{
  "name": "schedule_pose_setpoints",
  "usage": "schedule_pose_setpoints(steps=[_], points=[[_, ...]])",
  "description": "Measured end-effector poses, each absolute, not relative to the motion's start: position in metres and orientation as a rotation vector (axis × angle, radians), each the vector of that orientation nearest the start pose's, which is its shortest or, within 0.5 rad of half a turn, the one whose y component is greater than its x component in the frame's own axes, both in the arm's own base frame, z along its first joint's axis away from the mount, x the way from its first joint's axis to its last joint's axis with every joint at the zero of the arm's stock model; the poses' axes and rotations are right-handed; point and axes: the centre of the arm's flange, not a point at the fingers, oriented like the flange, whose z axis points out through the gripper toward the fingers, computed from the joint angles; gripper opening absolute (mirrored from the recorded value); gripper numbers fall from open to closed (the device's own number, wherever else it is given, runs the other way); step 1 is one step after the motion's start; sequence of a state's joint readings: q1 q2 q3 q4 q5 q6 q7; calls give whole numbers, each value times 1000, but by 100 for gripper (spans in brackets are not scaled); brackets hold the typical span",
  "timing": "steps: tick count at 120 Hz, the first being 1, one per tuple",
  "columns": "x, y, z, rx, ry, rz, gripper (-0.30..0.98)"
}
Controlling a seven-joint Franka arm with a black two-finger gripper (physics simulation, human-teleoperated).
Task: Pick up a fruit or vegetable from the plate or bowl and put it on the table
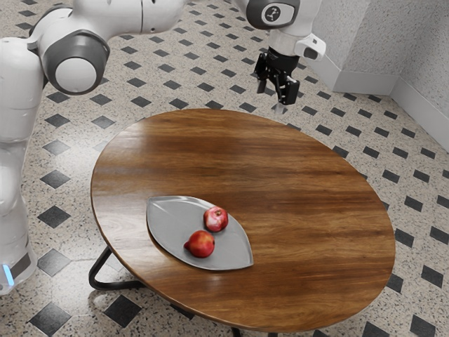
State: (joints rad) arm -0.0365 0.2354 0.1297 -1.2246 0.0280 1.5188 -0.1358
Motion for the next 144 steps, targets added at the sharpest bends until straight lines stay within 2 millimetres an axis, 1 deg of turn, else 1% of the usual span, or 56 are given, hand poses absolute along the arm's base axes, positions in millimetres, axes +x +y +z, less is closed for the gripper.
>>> schedule_pose_setpoints(steps=[12,18,22,29,36,42,49,58,67,79,88,102,116,130,144], points=[[618,51,645,-3063,-355,-97,69],[615,48,650,-3058,-345,-110,69],[614,38,655,-3065,-318,-123,69],[605,15,674,-3086,-257,-174,69],[598,-8,686,-3109,-200,-209,69],[596,-20,689,-3127,-179,-216,69],[595,-29,686,-3138,-170,-203,69],[597,-31,671,-3154,-196,-125,69],[606,-30,642,-3155,-247,-8,69],[613,-29,616,-3144,-282,101,69],[618,-38,594,-3127,-258,163,69],[623,-49,559,-3087,-193,214,69],[627,-48,533,-3050,-151,237,69],[634,-57,511,-3033,-92,240,69],[636,-63,484,-3030,-52,264,69]])
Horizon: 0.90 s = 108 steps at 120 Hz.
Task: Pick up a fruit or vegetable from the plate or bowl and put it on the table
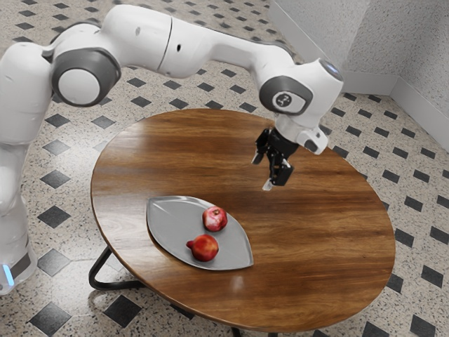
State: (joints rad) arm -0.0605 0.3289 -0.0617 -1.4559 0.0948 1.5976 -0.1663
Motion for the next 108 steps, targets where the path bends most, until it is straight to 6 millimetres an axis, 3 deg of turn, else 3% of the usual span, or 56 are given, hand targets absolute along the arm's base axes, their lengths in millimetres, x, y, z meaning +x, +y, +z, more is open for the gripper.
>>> schedule_pose_setpoints(steps=[13,33,49,63,72,79,86,108], points=[[640,-64,455,-3030,-30,287,69],[650,-64,427,-3038,-7,277,69],[654,-73,424,-3051,26,236,69],[652,-105,426,-3072,117,211,69],[638,-135,427,-3076,208,215,69],[611,-148,432,-3062,259,218,69],[595,-151,437,-3052,280,208,69],[568,-149,444,-3036,300,186,69]])
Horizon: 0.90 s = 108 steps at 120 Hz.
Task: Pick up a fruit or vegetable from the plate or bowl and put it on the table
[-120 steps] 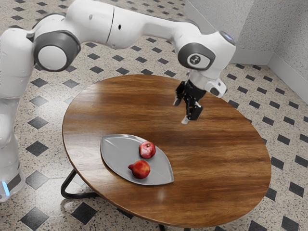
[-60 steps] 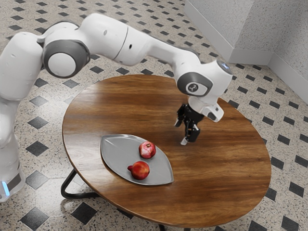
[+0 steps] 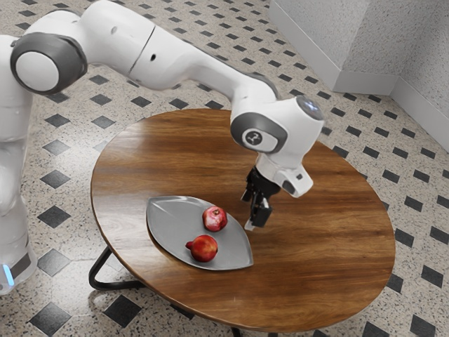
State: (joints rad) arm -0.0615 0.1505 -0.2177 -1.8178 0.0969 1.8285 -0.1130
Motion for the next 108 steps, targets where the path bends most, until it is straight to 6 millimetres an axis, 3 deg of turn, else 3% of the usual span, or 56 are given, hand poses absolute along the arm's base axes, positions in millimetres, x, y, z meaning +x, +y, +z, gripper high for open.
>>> schedule_pose_setpoints(steps=[18,29,56,85,108], points=[[555,-158,464,-3035,331,132,69],[533,-160,470,-3028,346,129,69],[500,-167,468,-3015,380,151,69],[501,-138,462,-3028,305,177,69],[499,-140,442,-3027,322,211,69]])
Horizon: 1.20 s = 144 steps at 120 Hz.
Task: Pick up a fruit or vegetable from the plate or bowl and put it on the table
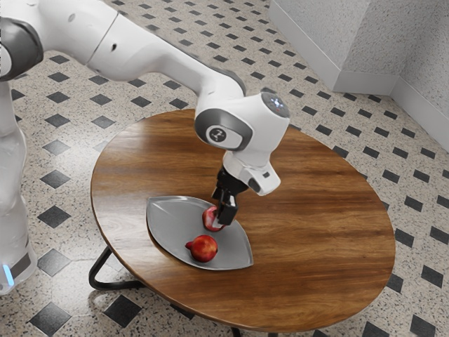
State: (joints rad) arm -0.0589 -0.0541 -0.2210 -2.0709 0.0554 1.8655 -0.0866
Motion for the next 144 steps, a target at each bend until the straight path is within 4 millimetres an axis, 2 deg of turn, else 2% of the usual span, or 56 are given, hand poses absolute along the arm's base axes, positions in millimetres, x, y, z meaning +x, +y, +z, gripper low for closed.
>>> schedule_pose_setpoints(steps=[23,34,55,72,82,94,105,113,120,132,139,144], points=[[499,-142,422,-3033,334,236,69],[501,-142,418,-3037,335,231,68],[503,-141,418,-3050,324,220,41],[505,-137,418,-3049,310,217,34],[506,-135,424,-3049,302,202,33],[513,-131,448,-3049,289,152,31],[516,-121,459,-3045,265,133,34],[519,-100,463,-3043,214,133,35],[524,-68,465,-3046,133,138,35],[526,13,468,-3044,-68,145,34],[522,62,468,-3036,-189,154,34],[518,91,468,-3029,-258,160,34]])
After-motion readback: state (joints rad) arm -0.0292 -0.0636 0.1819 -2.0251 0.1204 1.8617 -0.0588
